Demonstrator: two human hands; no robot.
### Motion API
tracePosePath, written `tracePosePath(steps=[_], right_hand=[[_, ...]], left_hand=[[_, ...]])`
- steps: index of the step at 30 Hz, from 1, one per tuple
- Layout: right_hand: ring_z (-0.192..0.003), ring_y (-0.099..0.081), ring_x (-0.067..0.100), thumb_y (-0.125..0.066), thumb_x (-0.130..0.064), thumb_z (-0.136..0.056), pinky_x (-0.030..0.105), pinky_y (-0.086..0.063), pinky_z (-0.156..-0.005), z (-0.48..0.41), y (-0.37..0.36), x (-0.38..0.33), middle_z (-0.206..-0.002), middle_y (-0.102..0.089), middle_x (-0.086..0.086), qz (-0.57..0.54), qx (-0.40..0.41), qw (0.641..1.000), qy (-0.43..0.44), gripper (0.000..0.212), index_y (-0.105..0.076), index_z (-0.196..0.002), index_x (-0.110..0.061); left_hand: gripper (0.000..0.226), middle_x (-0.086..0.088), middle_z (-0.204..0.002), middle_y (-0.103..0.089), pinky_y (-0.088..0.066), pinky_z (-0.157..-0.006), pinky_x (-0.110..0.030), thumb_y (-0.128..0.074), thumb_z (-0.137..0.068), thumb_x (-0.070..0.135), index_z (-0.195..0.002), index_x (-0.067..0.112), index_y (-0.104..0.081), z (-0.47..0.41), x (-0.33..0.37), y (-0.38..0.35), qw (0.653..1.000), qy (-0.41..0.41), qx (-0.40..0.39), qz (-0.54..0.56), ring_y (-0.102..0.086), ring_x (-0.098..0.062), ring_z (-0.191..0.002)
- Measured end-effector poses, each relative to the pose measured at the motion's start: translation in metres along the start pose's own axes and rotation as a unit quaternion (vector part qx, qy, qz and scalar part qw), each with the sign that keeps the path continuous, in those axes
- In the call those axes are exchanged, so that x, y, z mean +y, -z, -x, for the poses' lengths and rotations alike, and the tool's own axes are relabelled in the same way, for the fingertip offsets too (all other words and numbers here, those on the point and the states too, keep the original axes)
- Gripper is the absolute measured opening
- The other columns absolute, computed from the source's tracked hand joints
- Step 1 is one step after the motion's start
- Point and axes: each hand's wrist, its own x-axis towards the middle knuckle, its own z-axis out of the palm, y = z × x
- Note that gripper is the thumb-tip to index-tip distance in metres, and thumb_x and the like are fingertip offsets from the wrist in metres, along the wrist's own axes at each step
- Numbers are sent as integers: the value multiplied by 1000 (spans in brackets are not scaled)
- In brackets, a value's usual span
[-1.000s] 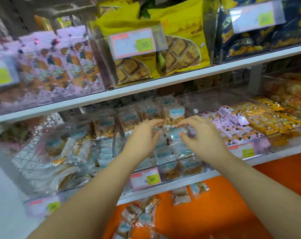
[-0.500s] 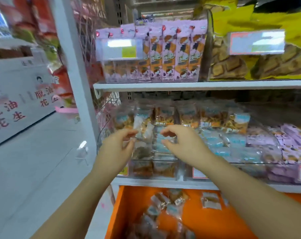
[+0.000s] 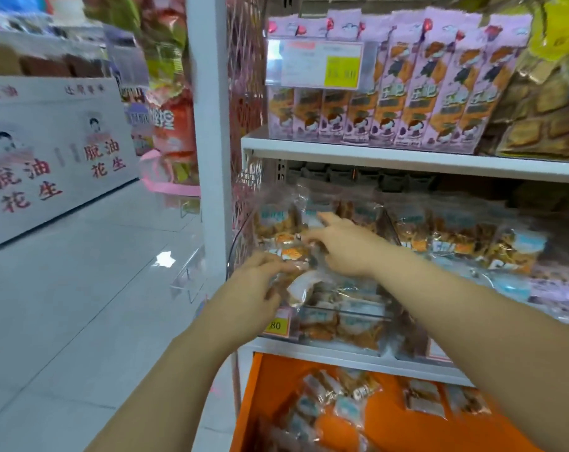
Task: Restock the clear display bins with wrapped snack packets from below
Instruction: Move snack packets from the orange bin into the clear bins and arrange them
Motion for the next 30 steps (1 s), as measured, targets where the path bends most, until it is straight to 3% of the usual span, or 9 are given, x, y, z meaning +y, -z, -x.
tracePosePath(steps=[3,8,11,16,20,22,24,27,30], right_hand=[[-102,-53,24,-56,-5,-84,36,-47,-86,11,4,11,-127,-41,6,-49,17,998,-28,37,-55,-118,-23],[-107,-50,15,-63,-24,-84,26,-40,-90,39,9,25,-127,-50,0,-152,37,985,-70,35,-60,-118,-16],[-95,-48,7,-68,-32,-83,20,-38,-83,47,4,28,-105,-57,-7,-202,120,966,-110,25,-67,-102,-16],[-67,-51,5,-70,-20,-84,13,-32,-52,52,-11,26,-75,-52,-14,-193,224,945,-138,17,-54,-77,-22],[-74,-62,14,-70,-11,-83,11,-45,-62,67,9,28,-90,-63,-4,-366,313,867,-131,22,-55,-79,-27],[-80,-66,19,-70,-10,-82,28,-53,-74,77,19,16,-96,-64,-1,-457,261,847,-78,21,-58,-83,-26],[-81,-65,17,-69,-7,-82,33,-53,-79,83,24,-1,-96,-64,-2,-480,197,854,-18,22,-59,-85,-26],[-88,-63,8,-68,-6,-82,26,-52,-82,85,26,-19,-95,-64,-9,-447,195,872,27,25,-59,-88,-29],[-91,-65,9,-75,-19,-76,26,-53,-79,82,27,-24,-106,-66,-7,-522,222,823,-2,38,-54,-104,-33]], left_hand=[[43,9,-133,-44,-34,-86,-11,-49,-95,10,-130,35,-53,-1,-3,1,1000,8,12,-5,-49,-8,-115],[38,5,-137,-46,-34,-88,-14,-51,-96,13,-131,29,-54,-3,-3,0,999,19,35,-6,-49,-11,-118],[34,6,-138,-45,-40,-93,-24,-51,-96,20,-129,29,-55,-1,2,-2,998,27,54,-13,-50,-12,-119],[29,9,-130,-49,-39,-89,-21,-53,-96,25,-124,29,-59,2,13,-3,990,12,138,-5,-51,-10,-114],[32,15,-120,-55,-41,-92,-15,-55,-94,16,-122,29,-59,6,25,5,971,-17,210,109,-51,5,-103],[40,22,-120,-55,-46,-88,-14,-59,-92,22,-127,39,-49,8,32,9,951,-14,199,237,-54,10,-104],[52,26,-119,-52,-51,-75,-12,-64,-88,28,-129,47,-39,10,38,12,921,6,143,362,-56,12,-100],[45,15,-113,-60,-56,-69,-19,-69,-84,24,-120,40,-49,11,37,16,902,16,124,413,-65,1,-92],[32,2,-99,-69,-58,-75,-33,-71,-77,22,-105,22,-58,9,33,20,850,28,170,497,-69,-18,-93]])
